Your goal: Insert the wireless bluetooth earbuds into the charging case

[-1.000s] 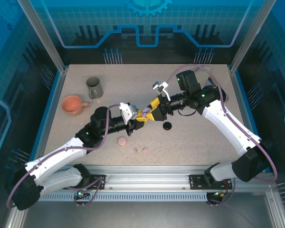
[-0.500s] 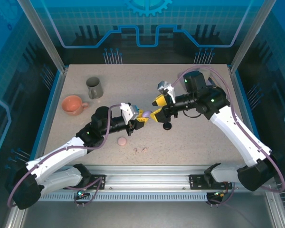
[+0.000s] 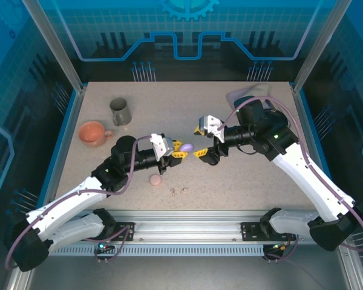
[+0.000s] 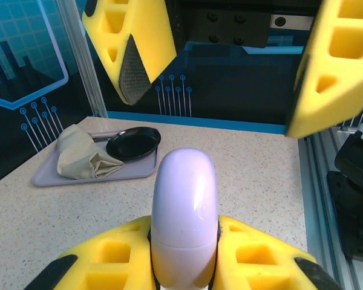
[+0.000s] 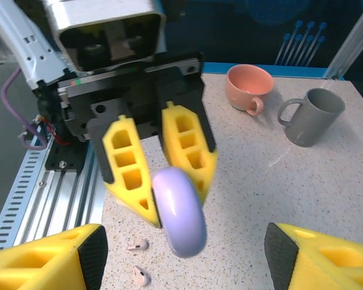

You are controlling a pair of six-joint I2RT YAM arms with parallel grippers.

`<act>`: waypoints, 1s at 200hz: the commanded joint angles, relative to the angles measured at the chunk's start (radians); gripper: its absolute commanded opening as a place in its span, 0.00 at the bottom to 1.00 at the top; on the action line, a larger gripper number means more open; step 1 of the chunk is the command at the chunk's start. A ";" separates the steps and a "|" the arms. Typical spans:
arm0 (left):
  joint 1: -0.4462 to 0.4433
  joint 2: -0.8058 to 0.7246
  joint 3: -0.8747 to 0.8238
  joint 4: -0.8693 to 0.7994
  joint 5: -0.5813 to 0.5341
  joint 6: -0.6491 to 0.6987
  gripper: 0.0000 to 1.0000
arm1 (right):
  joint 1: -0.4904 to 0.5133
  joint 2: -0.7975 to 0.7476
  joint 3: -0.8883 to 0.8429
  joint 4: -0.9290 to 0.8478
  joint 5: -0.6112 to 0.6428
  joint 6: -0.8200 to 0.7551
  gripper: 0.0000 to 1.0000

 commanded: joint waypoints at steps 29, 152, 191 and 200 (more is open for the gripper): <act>-0.002 -0.014 0.034 0.003 0.035 0.021 0.00 | 0.034 0.048 0.009 -0.053 0.014 -0.063 0.64; -0.002 -0.006 0.036 0.009 0.034 0.016 0.01 | 0.048 0.099 0.031 -0.066 -0.007 -0.048 0.34; -0.002 -0.001 0.032 0.009 0.031 0.017 0.07 | 0.035 0.084 0.027 -0.069 -0.019 -0.049 0.26; -0.002 -0.002 0.031 0.009 0.030 0.017 0.11 | 0.035 0.083 0.027 -0.070 -0.021 -0.048 0.24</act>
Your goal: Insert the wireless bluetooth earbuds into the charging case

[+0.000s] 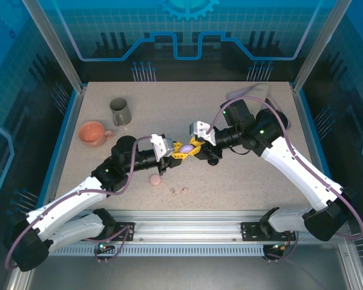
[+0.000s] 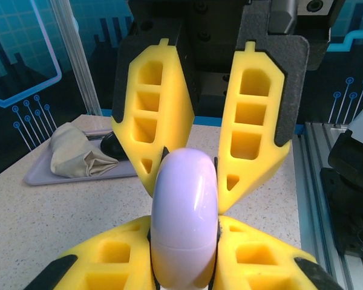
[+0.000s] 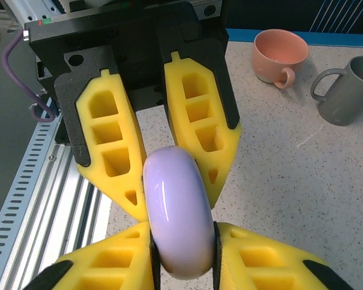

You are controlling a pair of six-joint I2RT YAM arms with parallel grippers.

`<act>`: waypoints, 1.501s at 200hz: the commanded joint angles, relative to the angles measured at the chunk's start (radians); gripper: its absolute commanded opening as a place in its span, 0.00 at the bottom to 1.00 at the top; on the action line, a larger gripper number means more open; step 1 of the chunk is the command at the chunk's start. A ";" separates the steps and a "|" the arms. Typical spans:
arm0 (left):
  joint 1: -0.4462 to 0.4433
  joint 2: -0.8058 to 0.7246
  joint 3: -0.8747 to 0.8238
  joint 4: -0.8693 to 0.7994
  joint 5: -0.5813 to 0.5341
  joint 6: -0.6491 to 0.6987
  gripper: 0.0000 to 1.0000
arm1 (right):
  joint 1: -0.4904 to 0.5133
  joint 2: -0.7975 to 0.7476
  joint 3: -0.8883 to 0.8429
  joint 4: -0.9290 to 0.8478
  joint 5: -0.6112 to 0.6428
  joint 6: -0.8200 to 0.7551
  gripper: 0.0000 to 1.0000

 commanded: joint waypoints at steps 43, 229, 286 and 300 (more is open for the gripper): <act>-0.003 -0.006 0.025 0.016 -0.003 0.017 0.35 | -0.012 -0.015 0.008 -0.025 -0.036 0.017 0.21; -0.002 -0.290 -0.061 -0.105 -0.347 0.027 0.92 | -0.080 0.466 -0.050 -0.224 0.222 0.195 0.23; -0.003 -0.281 -0.060 -0.117 -0.333 0.027 0.92 | -0.074 0.652 0.034 -0.278 0.190 0.198 0.23; -0.002 -0.281 -0.060 -0.119 -0.334 0.027 0.92 | -0.075 0.679 0.047 -0.294 0.198 0.199 0.24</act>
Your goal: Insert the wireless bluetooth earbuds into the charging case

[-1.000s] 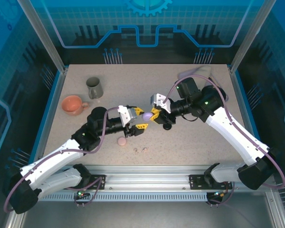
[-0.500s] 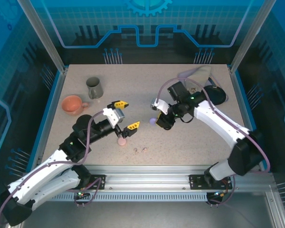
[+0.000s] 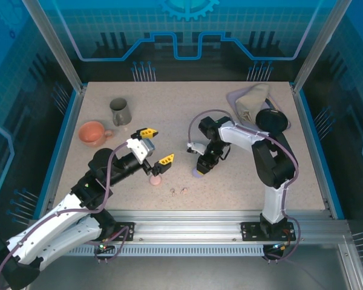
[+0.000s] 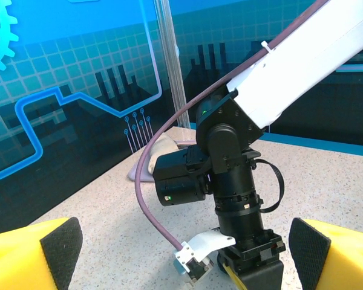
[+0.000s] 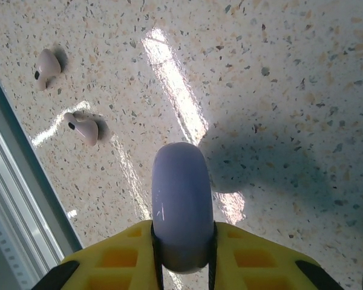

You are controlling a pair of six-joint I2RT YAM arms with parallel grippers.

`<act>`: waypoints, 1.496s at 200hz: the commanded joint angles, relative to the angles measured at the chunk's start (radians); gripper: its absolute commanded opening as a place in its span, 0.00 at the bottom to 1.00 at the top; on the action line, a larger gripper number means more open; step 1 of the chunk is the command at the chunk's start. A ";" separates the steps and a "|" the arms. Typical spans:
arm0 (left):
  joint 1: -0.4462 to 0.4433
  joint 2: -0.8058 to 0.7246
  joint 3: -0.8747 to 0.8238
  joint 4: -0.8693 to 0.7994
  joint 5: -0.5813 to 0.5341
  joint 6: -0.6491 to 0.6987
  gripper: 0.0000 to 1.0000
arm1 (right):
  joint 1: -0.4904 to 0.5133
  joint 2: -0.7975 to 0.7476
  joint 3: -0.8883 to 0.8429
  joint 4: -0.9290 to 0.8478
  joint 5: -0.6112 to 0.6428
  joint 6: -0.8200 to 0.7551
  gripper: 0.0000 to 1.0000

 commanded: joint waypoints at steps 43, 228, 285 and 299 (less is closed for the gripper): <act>-0.003 -0.002 -0.007 -0.018 -0.015 0.001 0.92 | 0.001 0.094 0.058 -0.079 -0.017 0.017 0.27; 0.145 0.074 -0.036 -0.224 -0.342 -0.444 0.99 | -0.040 -0.540 -0.220 0.392 0.004 0.089 0.81; 0.446 0.182 0.005 -0.458 -0.167 -0.771 0.99 | -0.039 -0.661 -0.301 0.602 0.015 0.115 1.00; 0.497 0.223 0.017 -0.490 -0.112 -0.801 0.99 | -0.010 -0.647 -0.294 0.594 0.045 0.129 1.00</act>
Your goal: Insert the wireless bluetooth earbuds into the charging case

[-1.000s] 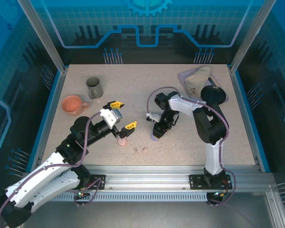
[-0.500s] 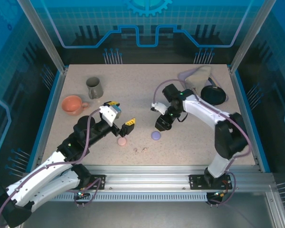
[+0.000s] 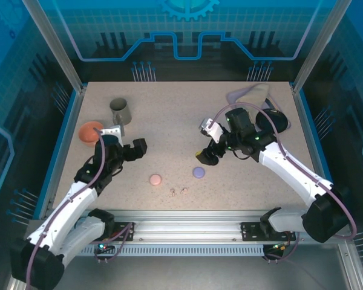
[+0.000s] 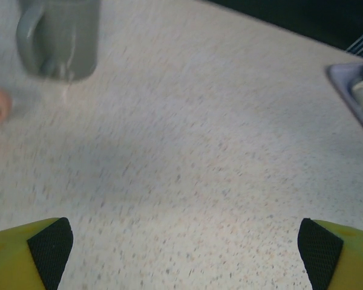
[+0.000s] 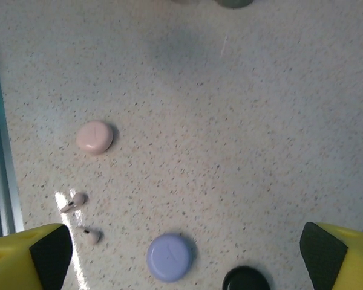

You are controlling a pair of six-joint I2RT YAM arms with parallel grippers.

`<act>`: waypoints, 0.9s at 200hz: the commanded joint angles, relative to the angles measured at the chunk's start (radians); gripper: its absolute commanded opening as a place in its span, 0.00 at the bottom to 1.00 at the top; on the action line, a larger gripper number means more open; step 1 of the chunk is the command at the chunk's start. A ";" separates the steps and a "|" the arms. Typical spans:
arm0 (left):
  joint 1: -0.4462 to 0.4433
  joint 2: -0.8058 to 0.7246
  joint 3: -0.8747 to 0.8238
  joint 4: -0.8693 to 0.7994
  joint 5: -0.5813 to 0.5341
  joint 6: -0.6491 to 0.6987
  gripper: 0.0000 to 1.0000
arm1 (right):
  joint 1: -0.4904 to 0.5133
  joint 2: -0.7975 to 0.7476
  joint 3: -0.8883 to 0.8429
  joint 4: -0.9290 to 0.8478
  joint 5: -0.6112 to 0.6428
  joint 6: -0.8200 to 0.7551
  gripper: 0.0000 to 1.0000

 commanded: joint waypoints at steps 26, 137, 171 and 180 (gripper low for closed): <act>0.187 0.128 0.063 -0.149 0.262 -0.184 0.99 | 0.139 0.076 0.043 -0.010 0.169 0.046 1.00; 0.549 0.218 0.064 -0.160 0.638 -0.235 0.97 | 0.525 0.618 0.516 -0.411 0.518 0.290 0.98; 0.604 0.226 0.055 -0.151 0.682 -0.245 0.92 | 0.565 0.767 0.640 -0.466 0.524 0.276 0.95; 0.610 0.225 0.052 -0.149 0.682 -0.248 0.91 | 0.568 0.801 0.670 -0.476 0.519 0.276 0.95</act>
